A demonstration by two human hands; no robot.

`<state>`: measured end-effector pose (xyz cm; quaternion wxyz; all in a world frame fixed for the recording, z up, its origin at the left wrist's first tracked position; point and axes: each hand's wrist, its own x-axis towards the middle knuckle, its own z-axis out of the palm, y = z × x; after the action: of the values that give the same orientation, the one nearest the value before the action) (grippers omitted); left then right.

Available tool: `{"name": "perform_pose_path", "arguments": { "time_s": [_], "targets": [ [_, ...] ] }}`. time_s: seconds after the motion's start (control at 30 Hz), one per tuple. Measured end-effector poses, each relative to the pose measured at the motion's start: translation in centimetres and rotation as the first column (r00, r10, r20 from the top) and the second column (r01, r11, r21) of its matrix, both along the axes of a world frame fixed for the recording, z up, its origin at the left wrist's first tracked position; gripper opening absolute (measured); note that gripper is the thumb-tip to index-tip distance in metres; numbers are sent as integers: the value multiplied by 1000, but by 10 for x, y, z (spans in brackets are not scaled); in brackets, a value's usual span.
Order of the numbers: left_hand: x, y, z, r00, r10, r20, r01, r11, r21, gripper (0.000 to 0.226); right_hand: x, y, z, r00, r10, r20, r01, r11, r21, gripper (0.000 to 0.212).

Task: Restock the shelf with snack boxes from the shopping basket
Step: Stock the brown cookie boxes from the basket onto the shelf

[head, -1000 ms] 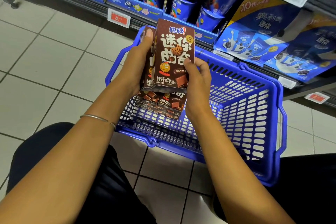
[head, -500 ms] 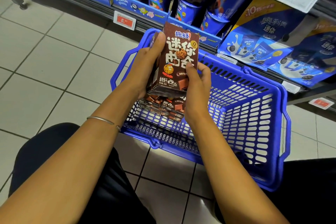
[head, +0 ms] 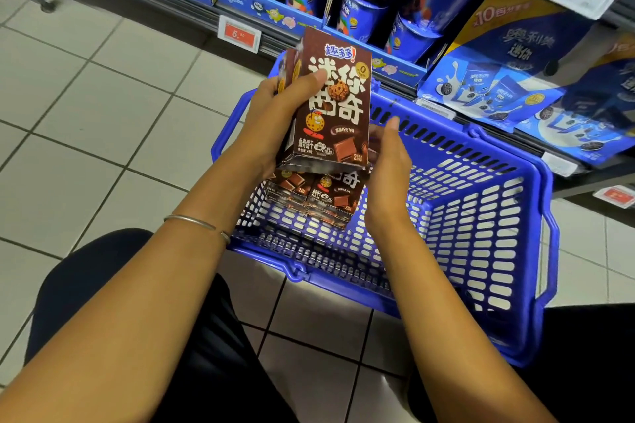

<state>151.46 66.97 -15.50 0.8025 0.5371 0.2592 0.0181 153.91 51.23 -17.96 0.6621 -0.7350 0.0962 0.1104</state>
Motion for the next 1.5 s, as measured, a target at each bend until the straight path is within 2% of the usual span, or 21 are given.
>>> {"name": "perform_pose_path", "arguments": {
  "time_s": [0.1,0.13,0.23,0.3,0.37,0.6,0.7,0.83,1.17,1.4,1.5],
  "targets": [
    [-1,1,3,999,28,34,-27,999,-40,46,8,-11,-26,996,-83,-44,76,986,-149,18],
    [-2,1,4,999,29,40,-27,998,-48,44,11,-14,-35,991,-101,-91,80,973,-216,22],
    [-3,1,6,998,15,57,-13,999,-48,43,15,-19,-60,963,-111,-244,14,929,-370,55],
    [-3,1,6,998,8,59,-6,999,-43,44,13,-20,-72,933,-79,-351,-56,931,-360,61],
    [-4,0,7,998,6,55,-4,999,-35,46,9,-20,-83,910,-38,-412,-92,953,-290,53],
    [-7,5,9,998,9,67,-9,1000,0,40,6,-23,-99,926,-9,-377,-139,921,-364,40],
    [-9,7,7,998,2,67,-3,1000,4,39,5,-26,-104,920,18,-391,-153,936,-317,28],
    [-9,8,7,998,-6,60,6,1000,12,46,3,-25,-104,905,36,-425,-170,944,-282,29],
    [-10,9,4,998,-23,52,23,1000,10,49,17,-44,-85,877,-74,-474,-25,980,-199,18],
    [-8,7,7,997,-26,67,27,1000,-14,43,10,-70,-29,913,32,-408,-31,999,10,42],
    [-6,5,4,999,-8,48,7,1000,20,50,13,-74,-2,932,71,-355,-39,995,97,45]
  ]
}}
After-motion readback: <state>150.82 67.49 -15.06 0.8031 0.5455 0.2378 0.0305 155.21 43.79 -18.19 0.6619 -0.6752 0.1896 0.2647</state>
